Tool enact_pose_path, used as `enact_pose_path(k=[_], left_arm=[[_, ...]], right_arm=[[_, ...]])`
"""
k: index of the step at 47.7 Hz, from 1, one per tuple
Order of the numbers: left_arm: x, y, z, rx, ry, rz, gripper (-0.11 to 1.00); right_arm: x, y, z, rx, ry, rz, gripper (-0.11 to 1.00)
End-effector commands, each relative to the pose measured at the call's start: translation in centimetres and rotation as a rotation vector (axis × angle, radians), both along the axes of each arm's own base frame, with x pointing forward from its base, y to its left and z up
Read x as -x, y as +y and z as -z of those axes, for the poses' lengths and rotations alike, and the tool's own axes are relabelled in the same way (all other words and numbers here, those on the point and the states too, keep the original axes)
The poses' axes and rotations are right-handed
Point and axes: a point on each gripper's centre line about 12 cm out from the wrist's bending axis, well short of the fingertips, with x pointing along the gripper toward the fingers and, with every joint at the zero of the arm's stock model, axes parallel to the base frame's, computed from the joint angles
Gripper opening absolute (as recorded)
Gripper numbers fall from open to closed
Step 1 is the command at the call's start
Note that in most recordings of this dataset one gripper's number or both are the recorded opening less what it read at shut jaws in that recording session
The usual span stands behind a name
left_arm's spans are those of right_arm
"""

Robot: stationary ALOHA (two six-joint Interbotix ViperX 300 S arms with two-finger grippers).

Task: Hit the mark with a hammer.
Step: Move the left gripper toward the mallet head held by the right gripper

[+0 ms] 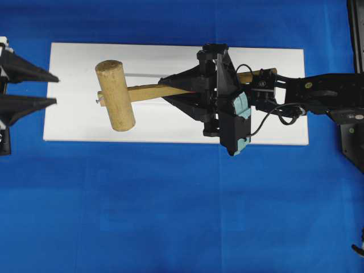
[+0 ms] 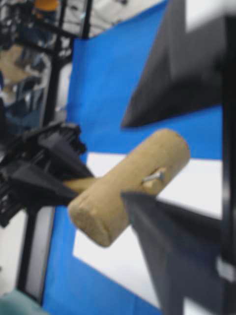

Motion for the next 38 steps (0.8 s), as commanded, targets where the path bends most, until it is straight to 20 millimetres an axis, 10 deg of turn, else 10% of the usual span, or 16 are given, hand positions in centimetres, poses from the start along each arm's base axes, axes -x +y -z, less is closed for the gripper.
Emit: enact_pose_path(k=[1, 8, 38], left_arm=[[-0.2, 0.1, -0.3, 0.01, -0.008, -0.004, 0.66], [-0.2, 0.1, -0.4, 0.015, -0.01, -0.005, 0.93], [-4.9, 1.7, 1.0, 0.186, -0.032, -0.069, 0.93]], right_arm=[[-0.2, 0.1, -2.4, 0.006, -0.077, 0.001, 0.1], [-0.2, 0.1, -2.4, 0.006, -0.077, 0.001, 0.1], [-0.3, 0.3, -2.8, 0.005, -0.086, -0.002, 0.1]])
